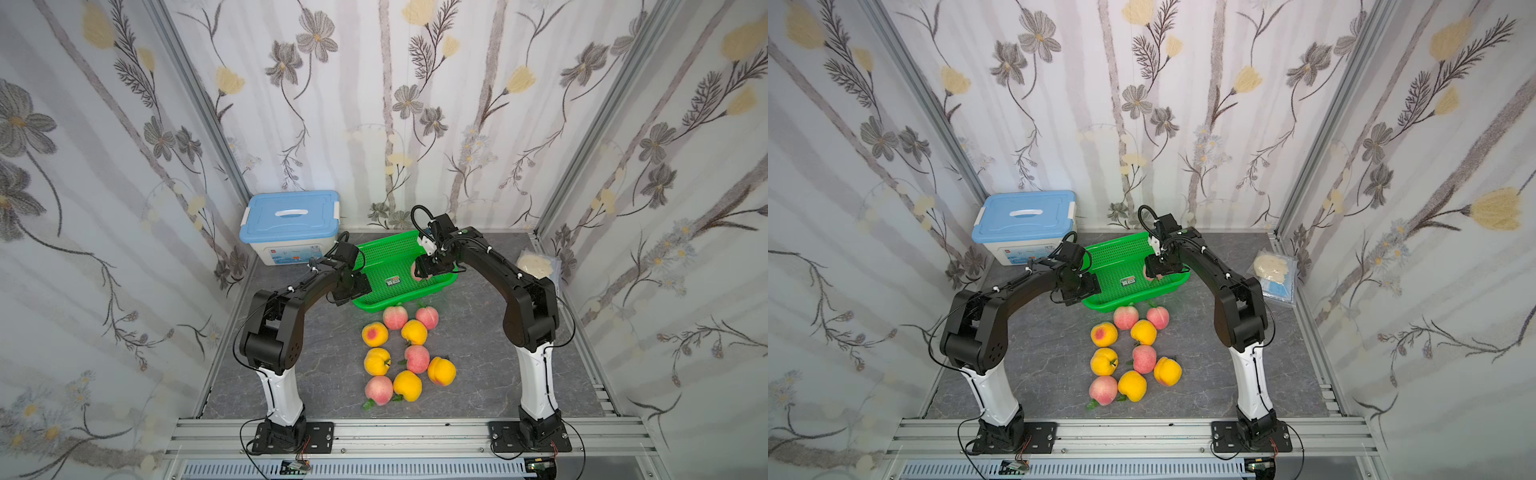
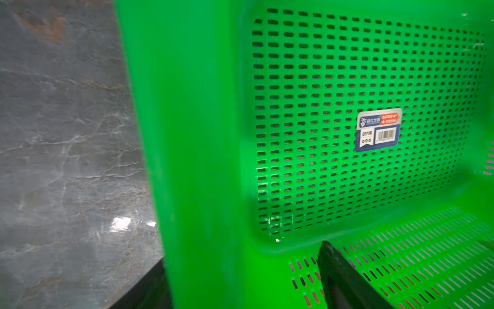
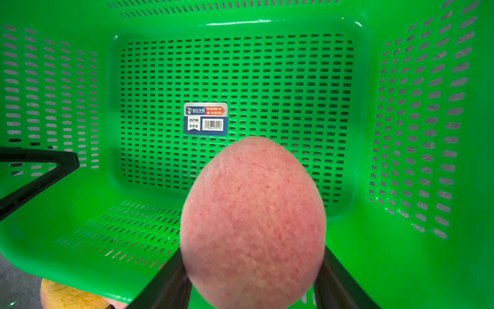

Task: Put the peaches into the basket
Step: Place the peach in the basket.

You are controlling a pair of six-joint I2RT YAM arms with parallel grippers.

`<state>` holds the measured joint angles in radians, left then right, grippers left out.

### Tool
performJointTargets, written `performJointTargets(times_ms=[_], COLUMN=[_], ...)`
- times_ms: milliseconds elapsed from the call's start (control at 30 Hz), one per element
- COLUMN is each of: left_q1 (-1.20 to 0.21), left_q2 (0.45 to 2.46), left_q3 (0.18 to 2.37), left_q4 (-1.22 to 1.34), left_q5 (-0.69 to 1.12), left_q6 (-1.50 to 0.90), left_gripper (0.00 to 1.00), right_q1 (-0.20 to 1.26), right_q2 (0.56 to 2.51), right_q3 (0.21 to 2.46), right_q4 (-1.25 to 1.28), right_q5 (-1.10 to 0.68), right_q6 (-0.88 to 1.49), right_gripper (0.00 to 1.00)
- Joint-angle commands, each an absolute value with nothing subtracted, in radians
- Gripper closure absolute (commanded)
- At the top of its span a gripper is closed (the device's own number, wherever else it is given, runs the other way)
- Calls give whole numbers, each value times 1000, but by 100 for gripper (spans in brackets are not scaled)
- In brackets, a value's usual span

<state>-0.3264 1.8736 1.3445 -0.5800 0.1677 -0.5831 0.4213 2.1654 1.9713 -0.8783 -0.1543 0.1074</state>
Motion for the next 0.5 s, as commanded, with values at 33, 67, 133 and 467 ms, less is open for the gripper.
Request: performJointTargets(times_ms=[33,67,133,467], left_q1=[-327,-327,-327,-327], left_q2=[1884,1881,1883,1890], left_q3=[1349,1346,1342,1349], left_q4=[-614,-612,-613,-623], left_q5=[160,159,159,160], left_q6=[-576,-575,-575,-567], left_gripper=[23,23,23,23], right_q1=[404,400,393,388], right_q2=[2191,2194,2200,2231], right_q3=[1980,1979,1980,1980], right_q4=[-908,-910,-912,-917], right_q5=[-128,-130,-135,-129], right_q6=[91,89,88,84], right_gripper=[42,42,42,41])
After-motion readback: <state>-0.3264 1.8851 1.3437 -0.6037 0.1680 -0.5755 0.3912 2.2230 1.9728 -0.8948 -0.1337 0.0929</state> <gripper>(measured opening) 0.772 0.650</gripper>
